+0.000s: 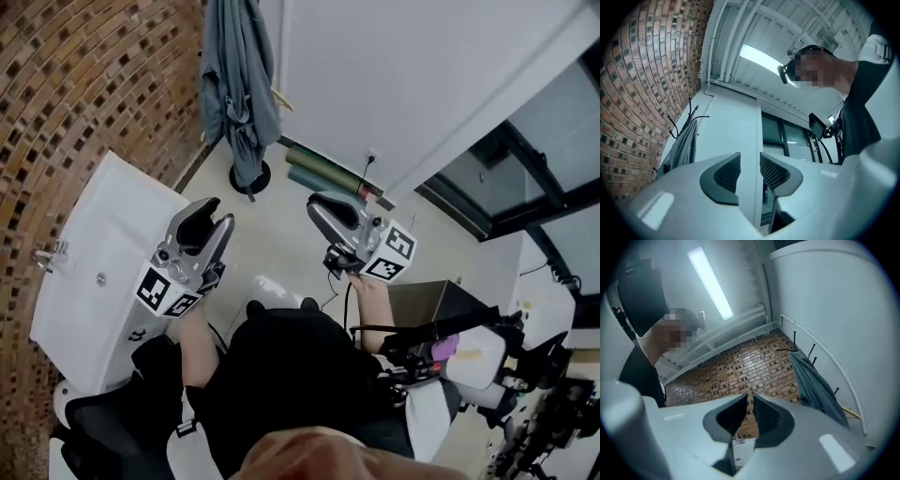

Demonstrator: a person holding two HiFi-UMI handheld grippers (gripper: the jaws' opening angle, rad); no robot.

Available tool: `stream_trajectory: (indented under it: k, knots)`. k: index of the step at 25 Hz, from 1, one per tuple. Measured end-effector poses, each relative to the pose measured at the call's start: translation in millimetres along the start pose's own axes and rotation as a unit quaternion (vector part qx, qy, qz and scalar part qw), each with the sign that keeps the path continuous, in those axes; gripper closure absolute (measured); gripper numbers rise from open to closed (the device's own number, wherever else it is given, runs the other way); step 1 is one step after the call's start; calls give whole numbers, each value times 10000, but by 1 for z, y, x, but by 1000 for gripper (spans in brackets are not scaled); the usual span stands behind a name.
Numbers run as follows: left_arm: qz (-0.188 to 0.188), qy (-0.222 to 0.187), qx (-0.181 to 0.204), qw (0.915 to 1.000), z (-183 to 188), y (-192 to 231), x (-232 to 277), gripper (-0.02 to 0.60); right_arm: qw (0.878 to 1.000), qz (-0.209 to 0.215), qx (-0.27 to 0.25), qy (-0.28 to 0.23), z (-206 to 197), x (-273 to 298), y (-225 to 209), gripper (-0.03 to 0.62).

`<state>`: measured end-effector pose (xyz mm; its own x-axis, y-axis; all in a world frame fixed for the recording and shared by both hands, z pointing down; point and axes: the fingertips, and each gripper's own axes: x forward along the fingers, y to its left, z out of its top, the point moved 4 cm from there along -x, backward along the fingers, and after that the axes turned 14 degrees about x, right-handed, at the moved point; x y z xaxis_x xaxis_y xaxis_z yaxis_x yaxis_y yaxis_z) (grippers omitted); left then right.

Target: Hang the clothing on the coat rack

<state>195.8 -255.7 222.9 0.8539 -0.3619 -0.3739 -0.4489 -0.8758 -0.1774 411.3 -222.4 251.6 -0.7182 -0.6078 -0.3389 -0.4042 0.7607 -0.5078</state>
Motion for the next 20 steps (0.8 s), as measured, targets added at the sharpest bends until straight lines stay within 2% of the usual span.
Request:
stream_trajectory:
  k: [4, 14, 20]
  knots:
    - [229, 73, 86, 9997, 2, -15, 8, 449, 9998, 183, -34, 105, 8, -12, -3, 591]
    - [678, 379, -28, 9970, -17, -80, 29, 463, 9992, 220, 248, 236, 14, -69, -29, 591]
    - [698, 336, 117, 9969, -8, -93, 30, 468, 9992, 188, 197, 292, 14, -74, -32, 591]
